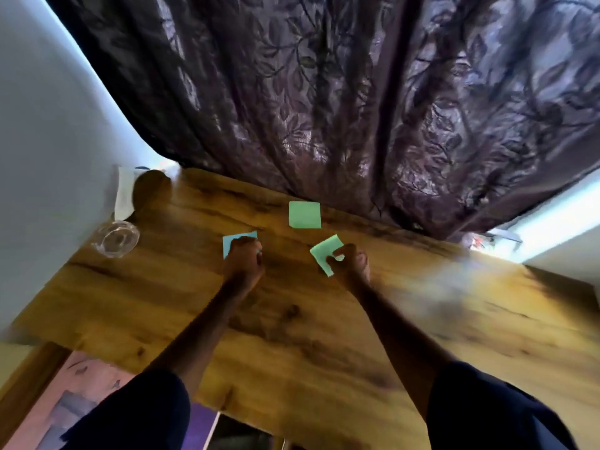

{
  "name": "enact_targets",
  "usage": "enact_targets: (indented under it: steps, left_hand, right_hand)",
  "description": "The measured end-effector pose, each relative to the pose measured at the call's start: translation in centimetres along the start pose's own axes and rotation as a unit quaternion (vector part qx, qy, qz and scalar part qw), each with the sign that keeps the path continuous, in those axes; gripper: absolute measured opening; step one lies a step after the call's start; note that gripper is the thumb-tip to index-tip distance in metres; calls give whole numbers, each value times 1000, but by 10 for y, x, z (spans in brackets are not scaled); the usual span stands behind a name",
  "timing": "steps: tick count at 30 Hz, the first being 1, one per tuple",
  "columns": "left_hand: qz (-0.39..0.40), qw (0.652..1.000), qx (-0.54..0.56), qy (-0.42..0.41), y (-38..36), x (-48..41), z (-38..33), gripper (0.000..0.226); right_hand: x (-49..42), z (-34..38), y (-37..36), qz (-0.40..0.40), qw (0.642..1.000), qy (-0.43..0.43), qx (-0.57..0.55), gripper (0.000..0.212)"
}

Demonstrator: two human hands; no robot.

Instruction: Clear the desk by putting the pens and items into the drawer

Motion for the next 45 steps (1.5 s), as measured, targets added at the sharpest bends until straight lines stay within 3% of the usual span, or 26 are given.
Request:
enact_targets:
  steps: [3,6,10,15,20,24,29,32,36,45]
  left_hand:
    - [9,1000,-6,15,1,-26,6,53]
    - [33,999,-20,15,-4,-42,17,68]
    - [70,996,-43,41,-7,-51,27,82]
    - [87,988,-100,84,0,-47,24,93]
    - [126,984,11,129,-7,-13,25,85]
    - [142,979,50,139,-18,25,23,60]
    - [122,979,101,127,-11,89,-20,48]
    - [102,982,119,106,-3,133,-45,47]
    - [74,984,138,79,9,213,-83,44]
    - [126,957,245,85,2,361,-124,36]
  right_hand:
    - [-37,-19,-14,21,996,-28,77,72]
    - [-44,-27,-21,21,989,-12,145,90]
    - [-39,-34,-23,38,996,-35,78,89]
    - [-25,-44,-20,26,998,-45,35,66]
    - [2,-46,-10,40,994,-68,-78,43]
    - [32,-49,16,45,982,-36,-179,30]
    - [85,-58,66,7,977,33,-211,36]
    - [128,-65,103,-22,982,23,-184,24]
    - [201,-91,145,-62,976,-2,-208,27]
    - [347,-150,190,-52,958,-15,-282,30]
Point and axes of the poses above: each hand's wrist, its own x-axis away from the middle knuckle, its own y-axis out of the back of the hand, z = x × y, the point moved 2 cm from there along -x, towards the middle knuckle, and after that the axes turned 6 degrees about y, right-handed, at the moved point
